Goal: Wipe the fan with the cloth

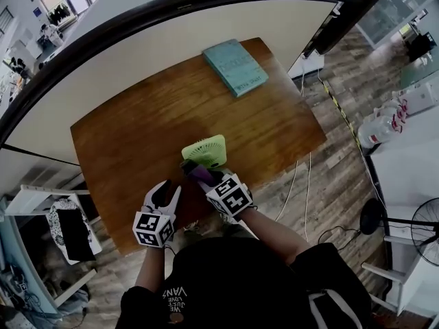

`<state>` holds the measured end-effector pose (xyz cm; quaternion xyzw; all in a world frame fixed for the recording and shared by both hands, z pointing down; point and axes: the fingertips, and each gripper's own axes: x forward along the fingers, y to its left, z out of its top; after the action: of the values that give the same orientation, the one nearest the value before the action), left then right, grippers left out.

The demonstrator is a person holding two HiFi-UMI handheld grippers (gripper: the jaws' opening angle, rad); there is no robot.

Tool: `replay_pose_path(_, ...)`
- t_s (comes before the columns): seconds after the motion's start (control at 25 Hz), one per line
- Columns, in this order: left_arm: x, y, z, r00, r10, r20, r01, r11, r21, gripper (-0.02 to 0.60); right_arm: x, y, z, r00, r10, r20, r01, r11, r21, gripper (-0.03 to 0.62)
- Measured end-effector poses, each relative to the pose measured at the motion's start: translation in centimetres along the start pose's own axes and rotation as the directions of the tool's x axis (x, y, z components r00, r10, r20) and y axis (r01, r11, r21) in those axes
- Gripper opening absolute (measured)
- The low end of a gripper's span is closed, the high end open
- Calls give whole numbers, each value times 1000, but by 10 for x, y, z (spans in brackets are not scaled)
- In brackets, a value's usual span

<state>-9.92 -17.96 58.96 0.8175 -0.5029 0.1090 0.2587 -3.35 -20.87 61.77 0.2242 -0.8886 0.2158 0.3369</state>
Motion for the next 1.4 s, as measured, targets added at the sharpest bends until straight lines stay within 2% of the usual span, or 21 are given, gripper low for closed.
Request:
replay_pose_path(0.44, 9, -9, 1, 1000, -17, -5, 17, 1000, 8, 121, -30, -53, -15, 993, -114, 11, 112, 990, 86, 100)
replay_pose_path(1.0, 11, -15, 2, 999, -34, -15, 34, 999, 18, 121, -59, -102, -35, 970, -244, 6, 237, 949, 209, 100)
replay_pose_path(1.2, 9, -15, 1, 999, -43, -18, 43, 999, 26, 121, -65, -91, -32, 971, -238, 36, 224, 950, 219, 100)
replay_pose_path(1.4, 5, -15, 3, 999, -48, -9, 49, 998, 31, 121, -56, -45, -26, 989, -135, 58, 125, 981, 152, 100)
